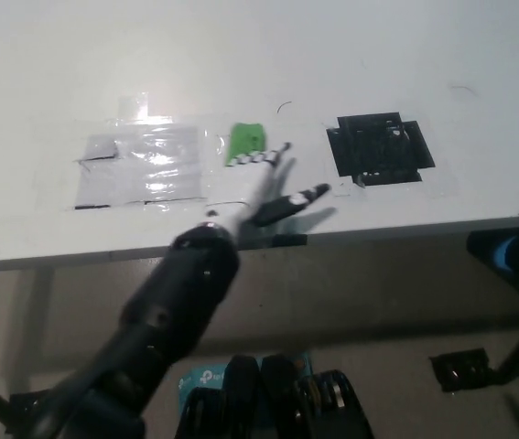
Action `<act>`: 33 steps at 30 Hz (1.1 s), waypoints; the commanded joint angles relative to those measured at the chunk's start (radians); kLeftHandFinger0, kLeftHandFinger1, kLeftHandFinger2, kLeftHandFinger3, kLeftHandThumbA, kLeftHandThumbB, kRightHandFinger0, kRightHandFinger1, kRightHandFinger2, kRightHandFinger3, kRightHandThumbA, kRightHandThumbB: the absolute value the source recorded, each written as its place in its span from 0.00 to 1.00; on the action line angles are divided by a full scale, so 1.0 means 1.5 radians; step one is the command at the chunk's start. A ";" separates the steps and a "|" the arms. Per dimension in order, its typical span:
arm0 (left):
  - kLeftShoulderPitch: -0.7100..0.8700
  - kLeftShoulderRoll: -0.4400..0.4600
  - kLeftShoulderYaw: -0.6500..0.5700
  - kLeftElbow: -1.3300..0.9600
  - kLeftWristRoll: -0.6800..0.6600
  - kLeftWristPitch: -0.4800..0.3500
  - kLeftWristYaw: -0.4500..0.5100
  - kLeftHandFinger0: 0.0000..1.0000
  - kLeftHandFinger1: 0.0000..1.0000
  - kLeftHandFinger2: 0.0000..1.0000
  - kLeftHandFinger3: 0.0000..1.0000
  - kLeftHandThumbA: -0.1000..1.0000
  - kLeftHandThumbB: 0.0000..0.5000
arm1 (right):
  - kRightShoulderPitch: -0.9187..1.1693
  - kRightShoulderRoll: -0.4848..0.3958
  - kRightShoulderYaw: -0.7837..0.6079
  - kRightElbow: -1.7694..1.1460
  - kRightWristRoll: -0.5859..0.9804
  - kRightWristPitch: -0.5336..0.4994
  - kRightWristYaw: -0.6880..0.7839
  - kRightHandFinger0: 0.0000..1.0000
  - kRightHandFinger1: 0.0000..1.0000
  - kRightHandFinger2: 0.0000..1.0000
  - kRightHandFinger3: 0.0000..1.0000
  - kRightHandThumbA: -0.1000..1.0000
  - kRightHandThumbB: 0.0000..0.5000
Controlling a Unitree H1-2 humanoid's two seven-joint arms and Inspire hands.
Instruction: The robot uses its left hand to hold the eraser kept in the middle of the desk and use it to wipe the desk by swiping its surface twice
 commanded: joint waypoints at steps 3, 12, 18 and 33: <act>0.152 0.078 0.007 0.070 -0.036 0.105 -0.092 1.00 1.00 1.00 1.00 1.00 0.94 | -0.015 -0.014 -0.010 -0.016 0.001 -0.029 -0.008 0.92 0.87 0.82 0.85 1.00 0.17; 0.220 0.140 0.029 0.078 -0.055 0.095 -0.073 1.00 1.00 1.00 1.00 1.00 1.00 | -0.022 -0.022 -0.015 -0.022 -0.003 -0.015 -0.010 0.91 0.88 0.82 0.85 1.00 0.17; 0.259 0.159 0.063 0.072 -0.083 0.088 -0.070 1.00 1.00 1.00 1.00 1.00 1.00 | -0.016 -0.026 -0.019 -0.019 0.001 -0.024 -0.006 0.93 0.89 0.84 0.86 1.00 0.15; 0.307 0.170 0.087 0.011 -0.080 0.106 -0.085 1.00 1.00 1.00 1.00 1.00 1.00 | -0.001 -0.027 -0.032 -0.031 0.004 -0.006 -0.006 0.95 0.90 0.85 0.88 1.00 0.12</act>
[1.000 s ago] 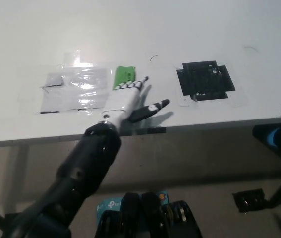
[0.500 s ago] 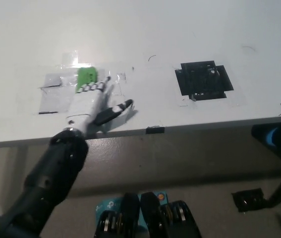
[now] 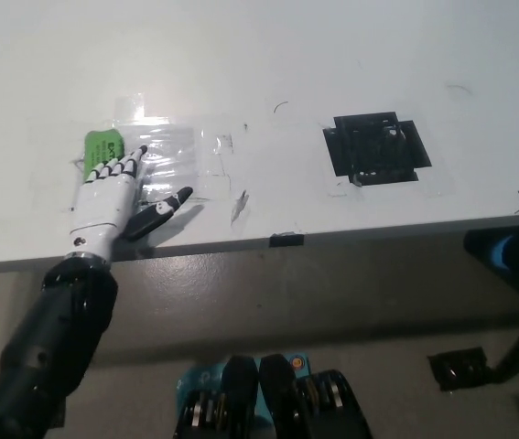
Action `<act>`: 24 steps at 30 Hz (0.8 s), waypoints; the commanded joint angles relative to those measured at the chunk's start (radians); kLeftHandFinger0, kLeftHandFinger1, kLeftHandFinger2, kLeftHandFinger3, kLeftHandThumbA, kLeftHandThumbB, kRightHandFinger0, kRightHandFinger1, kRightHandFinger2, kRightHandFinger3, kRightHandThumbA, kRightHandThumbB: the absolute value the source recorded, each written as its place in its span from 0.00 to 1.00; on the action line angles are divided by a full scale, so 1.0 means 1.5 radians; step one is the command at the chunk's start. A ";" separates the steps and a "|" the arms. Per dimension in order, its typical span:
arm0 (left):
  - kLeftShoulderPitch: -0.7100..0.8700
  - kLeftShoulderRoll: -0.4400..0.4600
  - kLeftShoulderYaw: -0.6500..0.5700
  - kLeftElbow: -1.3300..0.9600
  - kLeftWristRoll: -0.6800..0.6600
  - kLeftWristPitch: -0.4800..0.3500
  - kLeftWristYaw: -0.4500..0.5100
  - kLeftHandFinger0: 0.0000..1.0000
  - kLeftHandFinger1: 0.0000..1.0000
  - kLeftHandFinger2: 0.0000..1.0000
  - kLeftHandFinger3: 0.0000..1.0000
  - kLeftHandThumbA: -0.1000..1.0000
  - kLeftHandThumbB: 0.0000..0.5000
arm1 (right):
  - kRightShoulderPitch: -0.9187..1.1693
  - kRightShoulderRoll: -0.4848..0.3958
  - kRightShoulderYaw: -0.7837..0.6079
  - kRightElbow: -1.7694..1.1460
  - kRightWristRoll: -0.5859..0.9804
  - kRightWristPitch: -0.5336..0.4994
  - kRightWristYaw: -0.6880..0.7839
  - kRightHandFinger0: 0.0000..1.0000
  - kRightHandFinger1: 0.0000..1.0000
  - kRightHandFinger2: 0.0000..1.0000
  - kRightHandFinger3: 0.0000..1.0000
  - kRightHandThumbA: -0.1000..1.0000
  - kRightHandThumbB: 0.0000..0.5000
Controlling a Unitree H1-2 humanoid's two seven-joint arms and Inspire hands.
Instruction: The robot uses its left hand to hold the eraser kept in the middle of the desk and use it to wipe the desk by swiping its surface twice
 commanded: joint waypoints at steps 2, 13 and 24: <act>0.195 0.021 0.016 0.081 -0.077 0.115 -0.178 1.00 1.00 1.00 1.00 1.00 1.00 | -0.001 -0.023 -0.011 -0.028 -0.001 -0.013 -0.003 0.94 0.89 0.84 0.87 1.00 0.10; 0.178 0.011 0.088 -0.085 -0.176 -0.036 -0.134 1.00 1.00 1.00 1.00 1.00 0.82 | 0.010 -0.021 -0.014 -0.030 0.011 -0.011 0.003 0.95 0.90 0.84 0.86 1.00 0.12; -0.020 -0.005 0.205 -0.173 -0.287 -0.080 -0.108 1.00 1.00 1.00 1.00 1.00 0.74 | 0.032 -0.024 -0.007 -0.028 0.008 -0.016 0.010 0.93 0.89 0.84 0.87 1.00 0.14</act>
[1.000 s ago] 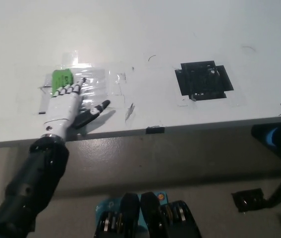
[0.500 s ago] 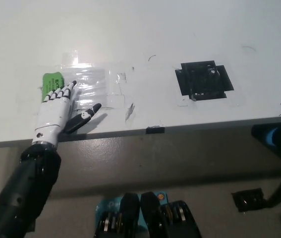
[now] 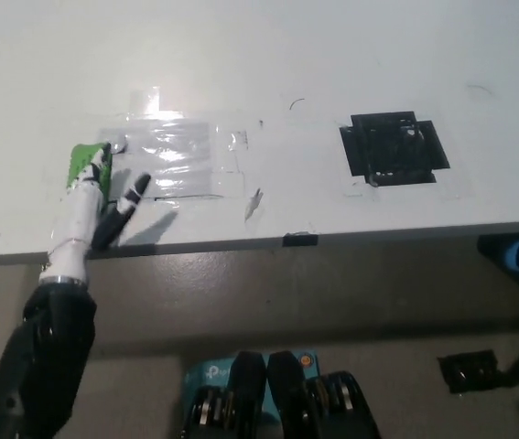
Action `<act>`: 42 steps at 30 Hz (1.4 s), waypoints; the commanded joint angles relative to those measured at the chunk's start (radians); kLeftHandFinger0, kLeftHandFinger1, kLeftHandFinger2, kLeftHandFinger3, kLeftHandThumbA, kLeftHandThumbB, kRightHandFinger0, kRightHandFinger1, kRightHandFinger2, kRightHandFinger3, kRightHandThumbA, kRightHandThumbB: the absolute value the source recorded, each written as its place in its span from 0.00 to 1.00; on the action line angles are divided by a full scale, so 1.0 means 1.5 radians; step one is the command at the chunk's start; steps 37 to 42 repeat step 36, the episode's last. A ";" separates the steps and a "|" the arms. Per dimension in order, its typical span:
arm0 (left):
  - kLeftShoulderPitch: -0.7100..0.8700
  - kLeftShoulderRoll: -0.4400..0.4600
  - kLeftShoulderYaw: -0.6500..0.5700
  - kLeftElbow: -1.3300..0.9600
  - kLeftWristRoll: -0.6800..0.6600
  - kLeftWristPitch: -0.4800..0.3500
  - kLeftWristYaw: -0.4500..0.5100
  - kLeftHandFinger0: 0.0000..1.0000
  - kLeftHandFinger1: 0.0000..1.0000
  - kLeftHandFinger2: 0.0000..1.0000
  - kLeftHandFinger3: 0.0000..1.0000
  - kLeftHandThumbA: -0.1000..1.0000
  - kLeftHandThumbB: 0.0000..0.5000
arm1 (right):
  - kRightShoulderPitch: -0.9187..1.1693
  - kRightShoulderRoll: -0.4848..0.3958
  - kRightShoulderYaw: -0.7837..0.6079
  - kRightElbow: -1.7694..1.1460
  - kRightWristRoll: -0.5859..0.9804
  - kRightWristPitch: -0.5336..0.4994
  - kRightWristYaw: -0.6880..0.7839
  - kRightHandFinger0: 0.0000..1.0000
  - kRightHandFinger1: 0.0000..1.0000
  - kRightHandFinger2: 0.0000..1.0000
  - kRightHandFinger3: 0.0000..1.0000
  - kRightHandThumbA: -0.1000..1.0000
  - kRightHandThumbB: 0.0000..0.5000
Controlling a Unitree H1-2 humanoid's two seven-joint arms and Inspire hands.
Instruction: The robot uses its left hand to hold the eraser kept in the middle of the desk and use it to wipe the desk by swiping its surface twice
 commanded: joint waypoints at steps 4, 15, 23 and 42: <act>-0.127 0.019 0.047 0.012 -0.103 -0.031 -0.046 1.00 1.00 1.00 1.00 1.00 0.70 | 0.008 -0.022 -0.001 -0.028 0.003 -0.017 0.010 0.92 0.87 0.82 0.85 1.00 0.16; -0.004 -0.038 0.089 -0.265 -0.197 -0.021 -0.070 1.00 1.00 1.00 1.00 1.00 0.61 | 0.010 -0.032 -0.003 -0.034 0.011 -0.009 0.015 0.93 0.90 0.84 0.84 1.00 0.12; 0.181 -0.093 0.086 -0.506 -0.244 0.040 -0.096 1.00 1.00 1.00 1.00 1.00 0.74 | 0.008 -0.036 -0.013 -0.028 0.025 -0.010 0.018 0.92 0.90 0.85 0.86 1.00 0.12; 0.384 -0.116 0.099 -0.475 -0.275 -0.008 -0.094 1.00 1.00 1.00 1.00 1.00 0.76 | 0.002 -0.040 -0.014 -0.017 0.032 -0.009 0.019 0.93 0.90 0.84 0.85 1.00 0.18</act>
